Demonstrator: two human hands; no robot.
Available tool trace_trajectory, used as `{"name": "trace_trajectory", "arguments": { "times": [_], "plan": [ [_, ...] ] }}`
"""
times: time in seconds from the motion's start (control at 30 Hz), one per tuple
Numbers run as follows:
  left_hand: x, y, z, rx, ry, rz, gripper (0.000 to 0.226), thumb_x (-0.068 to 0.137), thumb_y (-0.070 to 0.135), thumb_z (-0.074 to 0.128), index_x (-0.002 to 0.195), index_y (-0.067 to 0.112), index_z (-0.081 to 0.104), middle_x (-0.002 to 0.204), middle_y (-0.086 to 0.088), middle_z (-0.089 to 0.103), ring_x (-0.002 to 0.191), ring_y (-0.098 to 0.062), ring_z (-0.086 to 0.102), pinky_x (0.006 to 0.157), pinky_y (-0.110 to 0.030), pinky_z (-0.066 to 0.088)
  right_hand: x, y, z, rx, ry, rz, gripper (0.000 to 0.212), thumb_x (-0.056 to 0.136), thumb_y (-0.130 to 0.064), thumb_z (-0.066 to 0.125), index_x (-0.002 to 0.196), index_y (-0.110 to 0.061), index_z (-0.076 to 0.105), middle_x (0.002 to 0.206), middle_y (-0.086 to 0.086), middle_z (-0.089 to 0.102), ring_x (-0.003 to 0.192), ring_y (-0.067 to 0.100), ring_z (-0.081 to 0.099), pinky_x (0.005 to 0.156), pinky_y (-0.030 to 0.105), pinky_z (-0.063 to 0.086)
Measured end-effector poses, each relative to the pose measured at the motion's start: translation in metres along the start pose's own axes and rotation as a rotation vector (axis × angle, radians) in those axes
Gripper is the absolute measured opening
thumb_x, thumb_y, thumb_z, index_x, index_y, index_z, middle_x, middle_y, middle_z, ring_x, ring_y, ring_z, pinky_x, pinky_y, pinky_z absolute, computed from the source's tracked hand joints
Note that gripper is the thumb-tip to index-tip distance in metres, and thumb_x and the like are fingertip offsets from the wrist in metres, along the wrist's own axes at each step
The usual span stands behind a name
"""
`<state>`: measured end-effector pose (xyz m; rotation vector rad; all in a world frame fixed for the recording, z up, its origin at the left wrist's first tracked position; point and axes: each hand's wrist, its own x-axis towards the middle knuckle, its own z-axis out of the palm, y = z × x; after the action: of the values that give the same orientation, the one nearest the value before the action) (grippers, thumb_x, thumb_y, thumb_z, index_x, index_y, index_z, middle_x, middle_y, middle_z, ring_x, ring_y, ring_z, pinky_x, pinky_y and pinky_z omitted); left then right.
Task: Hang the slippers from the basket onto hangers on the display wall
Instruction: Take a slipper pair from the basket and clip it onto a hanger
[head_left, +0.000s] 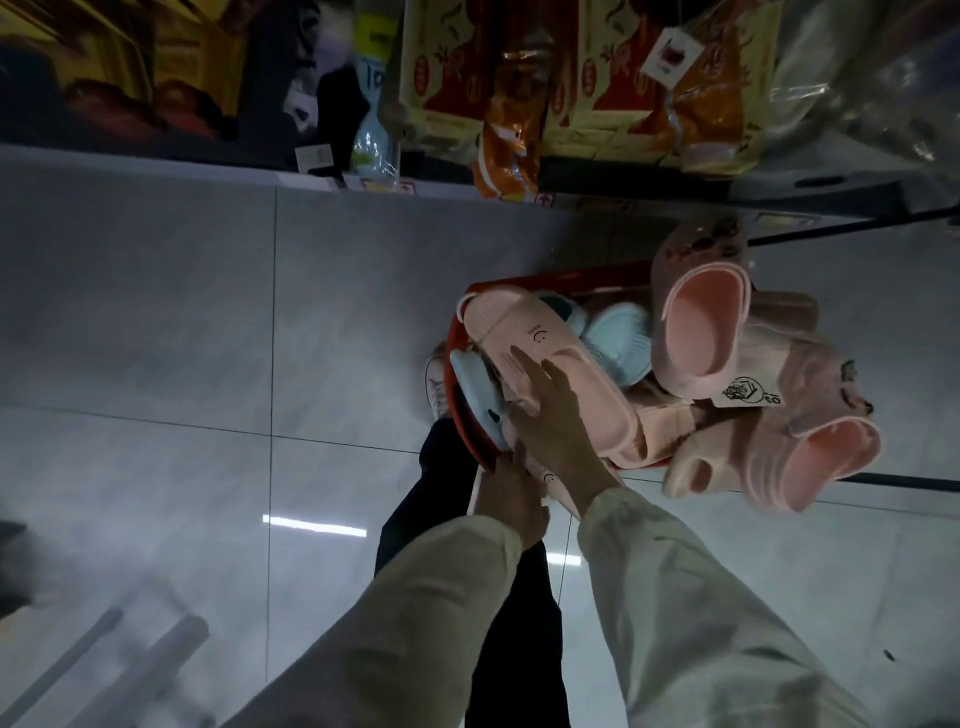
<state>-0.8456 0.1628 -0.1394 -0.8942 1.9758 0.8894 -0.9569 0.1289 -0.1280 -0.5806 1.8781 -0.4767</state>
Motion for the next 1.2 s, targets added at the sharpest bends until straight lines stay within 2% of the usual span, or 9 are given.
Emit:
{"name": "trace_trajectory", "arguments": {
  "times": [0.1, 0.27, 0.4, 0.47, 0.53, 0.63, 0.8, 0.93, 1.2],
  "plan": [
    [0.011, 0.013, -0.007, 0.048, -0.072, -0.012, 0.051, 0.103, 0.031, 0.041, 0.146, 0.002, 0.041, 0.159, -0.023, 0.020, 0.143, -0.036, 0.026, 0.112, -0.045, 0.034, 0.007, -0.010, -0.002, 0.221, -0.063, 0.095, 0.059, 0.096, -0.001, 0.052, 0.150, -0.020, 0.038, 0.131, 0.005, 0.046, 0.110, 0.016, 0.049, 0.084, 0.014, 0.045],
    [0.022, 0.022, -0.011, 0.001, -0.110, -0.008, 0.052, 0.102, 0.038, 0.045, 0.142, 0.004, 0.048, 0.164, -0.021, -0.002, 0.148, -0.037, 0.017, 0.113, -0.046, 0.032, 0.021, -0.007, -0.015, 0.416, -0.090, 0.233, 0.051, 0.092, -0.009, 0.053, 0.143, -0.010, 0.048, 0.121, -0.002, 0.051, 0.102, 0.004, 0.051, 0.110, 0.045, 0.043],
    [0.028, 0.017, -0.005, -0.065, -0.110, 0.002, 0.060, 0.096, 0.043, 0.055, 0.143, 0.008, 0.046, 0.164, -0.021, 0.002, 0.143, -0.041, 0.029, 0.110, -0.046, 0.038, 0.015, -0.002, -0.029, 0.498, -0.087, 0.255, 0.050, 0.095, 0.011, 0.043, 0.144, 0.000, 0.044, 0.087, 0.016, 0.053, 0.068, 0.008, 0.062, 0.064, 0.008, 0.048],
    [0.026, 0.016, -0.005, -0.108, -0.102, -0.001, 0.058, 0.096, 0.041, 0.056, 0.141, 0.006, 0.048, 0.162, -0.024, 0.010, 0.139, -0.040, 0.038, 0.108, -0.043, 0.041, 0.009, 0.003, -0.033, 0.582, -0.053, 0.291, 0.049, 0.095, 0.011, 0.042, 0.142, -0.004, 0.049, 0.110, 0.038, 0.057, 0.090, 0.035, 0.063, 0.061, 0.009, 0.048],
    [0.021, 0.016, -0.008, -0.189, -0.089, -0.007, 0.055, 0.094, 0.036, 0.059, 0.138, 0.004, 0.050, 0.155, -0.024, 0.030, 0.129, -0.036, 0.050, 0.103, -0.040, 0.046, 0.001, 0.001, -0.036, 0.636, -0.049, 0.313, 0.049, 0.092, 0.002, 0.047, 0.136, -0.017, 0.058, 0.132, 0.036, 0.051, 0.111, 0.042, 0.061, 0.076, 0.017, 0.053],
    [0.014, 0.018, -0.010, -0.266, -0.032, 0.006, 0.065, 0.090, 0.033, 0.063, 0.143, 0.002, 0.042, 0.146, -0.022, 0.042, 0.126, -0.033, 0.050, 0.102, -0.041, 0.047, -0.004, 0.003, -0.041, 0.703, -0.040, 0.305, 0.053, 0.078, -0.010, 0.052, 0.125, -0.031, 0.066, 0.127, 0.032, 0.057, 0.114, 0.039, 0.063, 0.101, 0.043, 0.051],
    [0.004, 0.016, -0.019, -0.237, 0.110, 0.027, 0.079, 0.086, 0.035, 0.072, 0.146, -0.002, 0.037, 0.142, -0.018, 0.045, 0.133, -0.032, 0.040, 0.115, -0.039, 0.031, -0.022, 0.004, -0.055, 0.806, 0.018, 0.299, 0.049, 0.092, 0.005, 0.047, 0.131, -0.019, 0.064, 0.120, 0.023, 0.065, 0.102, 0.017, 0.064, 0.083, 0.025, 0.053],
    [-0.004, -0.001, -0.031, -0.228, 0.233, 0.022, 0.083, 0.077, 0.043, 0.079, 0.138, 0.002, 0.039, 0.136, -0.014, 0.047, 0.127, -0.030, 0.044, 0.112, -0.039, 0.035, -0.033, 0.014, -0.049, 0.836, 0.092, 0.284, 0.045, 0.090, 0.001, 0.052, 0.125, -0.022, 0.068, 0.128, 0.004, 0.065, 0.113, 0.021, 0.063, 0.092, 0.032, 0.053],
    [-0.012, -0.026, -0.051, 0.011, 0.316, -0.093, 0.102, 0.074, 0.073, 0.066, 0.143, 0.006, 0.033, 0.143, -0.017, 0.045, 0.131, -0.031, 0.043, 0.114, -0.042, 0.032, -0.050, 0.013, -0.015, 0.950, 0.202, 0.311, 0.039, 0.085, -0.010, 0.058, 0.118, -0.026, 0.073, 0.131, 0.010, 0.065, 0.117, 0.028, 0.061, 0.103, 0.043, 0.050]
  ]
}}
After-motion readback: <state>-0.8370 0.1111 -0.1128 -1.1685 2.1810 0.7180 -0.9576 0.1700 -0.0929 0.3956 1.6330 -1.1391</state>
